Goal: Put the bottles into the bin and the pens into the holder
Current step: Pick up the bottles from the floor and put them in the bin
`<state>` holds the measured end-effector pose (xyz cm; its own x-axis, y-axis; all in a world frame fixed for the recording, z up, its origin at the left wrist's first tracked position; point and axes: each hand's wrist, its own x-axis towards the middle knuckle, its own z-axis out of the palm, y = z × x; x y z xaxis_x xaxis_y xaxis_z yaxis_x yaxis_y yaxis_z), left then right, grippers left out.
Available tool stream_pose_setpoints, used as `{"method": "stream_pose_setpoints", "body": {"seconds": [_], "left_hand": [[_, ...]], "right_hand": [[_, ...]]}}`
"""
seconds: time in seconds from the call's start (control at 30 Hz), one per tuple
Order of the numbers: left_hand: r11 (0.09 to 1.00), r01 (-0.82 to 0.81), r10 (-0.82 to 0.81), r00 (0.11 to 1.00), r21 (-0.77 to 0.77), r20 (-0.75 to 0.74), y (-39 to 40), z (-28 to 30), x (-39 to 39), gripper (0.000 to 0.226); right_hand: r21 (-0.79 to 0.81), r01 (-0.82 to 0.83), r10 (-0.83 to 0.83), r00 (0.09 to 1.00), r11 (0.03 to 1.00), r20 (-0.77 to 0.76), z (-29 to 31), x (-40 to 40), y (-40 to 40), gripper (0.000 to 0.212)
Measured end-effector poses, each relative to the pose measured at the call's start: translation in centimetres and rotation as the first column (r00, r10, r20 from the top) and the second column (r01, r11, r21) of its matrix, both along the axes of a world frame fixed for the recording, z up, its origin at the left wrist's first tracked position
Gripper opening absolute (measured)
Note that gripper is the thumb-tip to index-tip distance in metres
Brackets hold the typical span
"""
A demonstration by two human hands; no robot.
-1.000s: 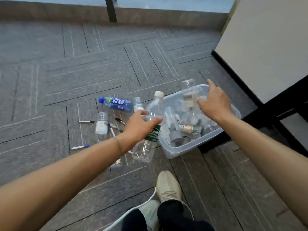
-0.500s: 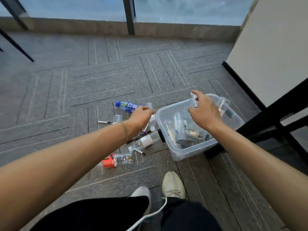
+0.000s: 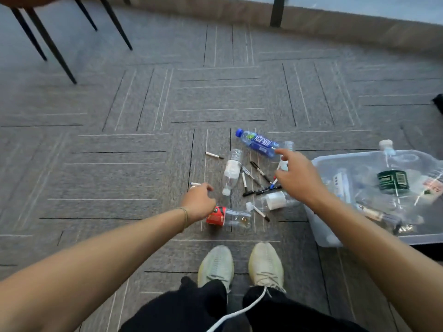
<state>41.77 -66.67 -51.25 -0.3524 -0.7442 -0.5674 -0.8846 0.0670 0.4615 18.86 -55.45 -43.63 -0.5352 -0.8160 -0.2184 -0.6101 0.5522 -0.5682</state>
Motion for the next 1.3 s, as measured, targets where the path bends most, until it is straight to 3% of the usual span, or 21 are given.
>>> {"method": "stream_pose_setpoints", "body": {"seconds": [0.1,0.23,0.4,0.53,0.6,0.7,0.83,1.2,1.3], "left_hand": [[0.981,0.187,-0.180,0.977,-0.052,0.112,-0.5,-4.8,-0.9,0.057],[0.874,0.475,-0.434,0.857,-0.100,0.277,-0.1,-11.1,-3.1,0.059],[0.817,0.577,-0.538,0.748,0.021,0.390,0.3,-16.5,-4.8,0.069],[0.823,0.567,-0.515,0.769,-0.032,0.379,0.4,-17.7,-4.2,0.062],[0.851,0.521,-0.476,0.819,-0.067,0.321,0.1,-16.7,-3.6,0.060],[0.889,0.438,-0.404,0.887,-0.131,0.226,-1.0,-14.4,-2.6,0.066],[0.926,0.337,-0.314,0.938,-0.169,0.150,-2.6,-10.9,-1.5,0.079],[0.970,0.181,-0.172,0.983,-0.160,0.068,-3.9,-7.8,-1.1,0.078],[0.979,0.155,-0.153,0.988,-0.136,0.029,-3.7,-6.9,-1.7,0.079]], "right_hand": [[0.035,-0.025,0.024,0.999,0.999,0.025,-3.9,-0.5,-1.4,0.059],[0.113,-0.057,0.055,0.998,0.992,0.026,-8.3,-1.9,-1.6,0.057],[0.240,-0.092,0.090,0.996,0.966,0.020,-12.8,-2.7,-1.4,0.061],[0.302,-0.125,0.134,0.991,0.945,-0.007,-15.4,-3.1,-2.0,0.062],[0.396,-0.189,0.240,0.967,0.899,-0.084,-16.6,-3.2,-2.4,0.060],[0.556,-0.270,0.451,0.866,0.786,-0.217,-18.4,-3.3,-2.9,0.048],[0.647,-0.291,0.580,0.761,0.705,-0.290,-20.7,-3.2,-3.3,0.038],[0.637,-0.286,0.585,0.743,0.716,-0.324,-24.6,-2.6,-1.9,0.035],[0.539,-0.261,0.469,0.833,0.801,-0.293,-22.4,-1.8,-2.1,0.040]]}}
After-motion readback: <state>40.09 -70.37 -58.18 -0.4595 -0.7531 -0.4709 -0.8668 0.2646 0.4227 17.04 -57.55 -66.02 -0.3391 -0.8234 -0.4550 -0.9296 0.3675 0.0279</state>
